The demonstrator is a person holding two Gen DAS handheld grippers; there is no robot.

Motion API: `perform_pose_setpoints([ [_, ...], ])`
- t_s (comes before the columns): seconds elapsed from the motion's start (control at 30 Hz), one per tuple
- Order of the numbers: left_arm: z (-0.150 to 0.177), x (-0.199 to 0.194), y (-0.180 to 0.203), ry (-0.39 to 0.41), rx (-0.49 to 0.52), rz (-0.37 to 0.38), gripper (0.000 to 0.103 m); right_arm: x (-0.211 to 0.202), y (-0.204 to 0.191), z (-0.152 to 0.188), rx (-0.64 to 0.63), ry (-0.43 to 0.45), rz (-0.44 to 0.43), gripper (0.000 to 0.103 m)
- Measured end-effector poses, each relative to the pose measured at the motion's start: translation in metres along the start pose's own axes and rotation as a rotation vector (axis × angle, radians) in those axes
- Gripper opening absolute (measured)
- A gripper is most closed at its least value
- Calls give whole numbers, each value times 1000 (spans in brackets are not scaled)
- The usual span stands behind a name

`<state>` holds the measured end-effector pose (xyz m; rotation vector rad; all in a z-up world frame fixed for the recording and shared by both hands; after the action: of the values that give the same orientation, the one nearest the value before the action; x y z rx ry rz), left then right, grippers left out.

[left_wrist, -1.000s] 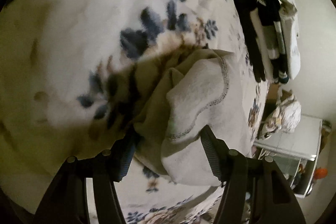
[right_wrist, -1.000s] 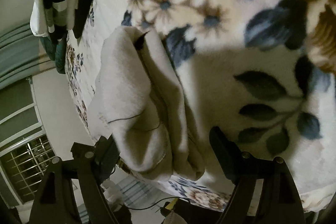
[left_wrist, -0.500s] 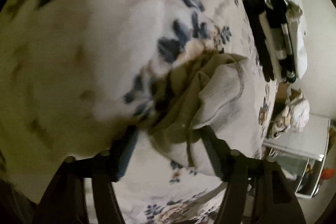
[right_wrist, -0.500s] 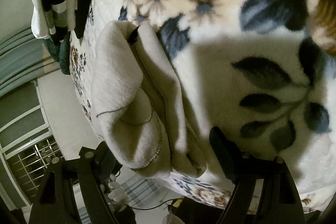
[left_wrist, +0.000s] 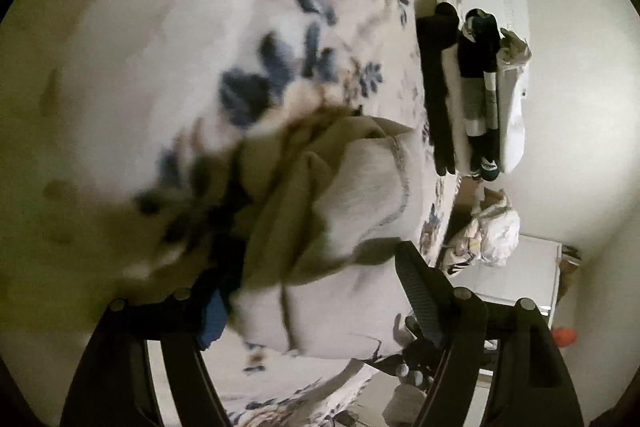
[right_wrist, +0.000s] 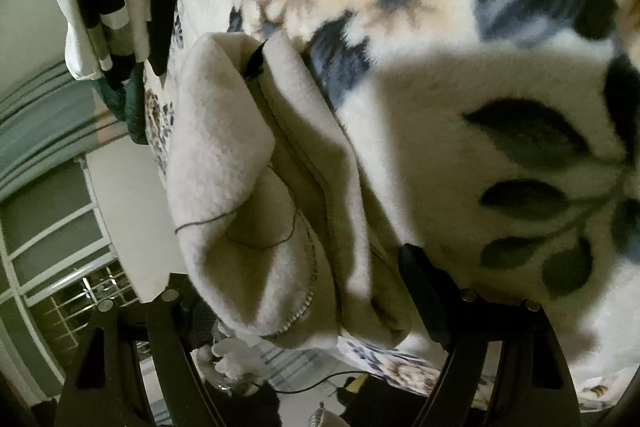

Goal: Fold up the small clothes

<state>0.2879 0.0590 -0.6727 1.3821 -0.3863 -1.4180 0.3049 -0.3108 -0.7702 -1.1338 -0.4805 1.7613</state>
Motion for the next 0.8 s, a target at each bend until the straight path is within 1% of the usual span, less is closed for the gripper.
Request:
perform_pose_setpoints([
  [0.13, -1, 15, 9, -17, 43, -34, 73, 3, 0, -2, 2, -3, -27, 84],
  [0.2, -3, 19, 13, -2, 55, -75, 73, 5, 0, -3, 4, -4, -35, 86],
  [0.23, -4, 19, 17, 17, 71, -97, 70, 6, -1, -4, 7, -2, -38, 86],
  [0.27, -5, 18, 21, 34, 88, -121, 49, 6, -2, -5, 9, 2, -40, 86],
  [0.3, -5, 16, 27, 49, 126, -171, 37, 6, -4, -5, 6, 7, -39, 83],
  [0.33, -6, 17, 31, 58, 146, -204, 30, 5, -6, -6, 2, 24, -28, 70],
  [0.37, -6, 14, 37, 71, 169, -235, 25, 5, -8, -5, -11, 39, -10, 57],
  [0.4, -7, 12, 41, 81, 178, -247, 24, 6, -10, -5, -25, 42, 13, 33],
  [0.47, -7, 7, 45, 89, 185, -264, 20, 7, -15, -2, -41, 66, 53, 24],
  [0.53, -6, 1, 57, 96, 205, -278, 19, 6, -22, 1, -35, 89, 67, 21],
  [0.7, -7, -10, 97, 104, 258, -296, 17, -10, -57, 11, -62, 136, 95, 18],
  [0.8, -13, -18, 125, 95, 296, -323, 17, -25, -89, 18, -95, 156, 114, 18],
])
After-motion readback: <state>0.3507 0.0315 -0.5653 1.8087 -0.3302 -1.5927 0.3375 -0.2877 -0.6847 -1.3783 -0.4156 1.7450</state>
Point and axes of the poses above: each gripper's, at about its wrist camera, not at the fingertips, and x roughly the way its jaws point, y to its right, z to its underside, the point moved 9 cm from there along x, roughly the way its jaws point, and after that the axes turned 12 degrees about -y, right-handed, at the moved point
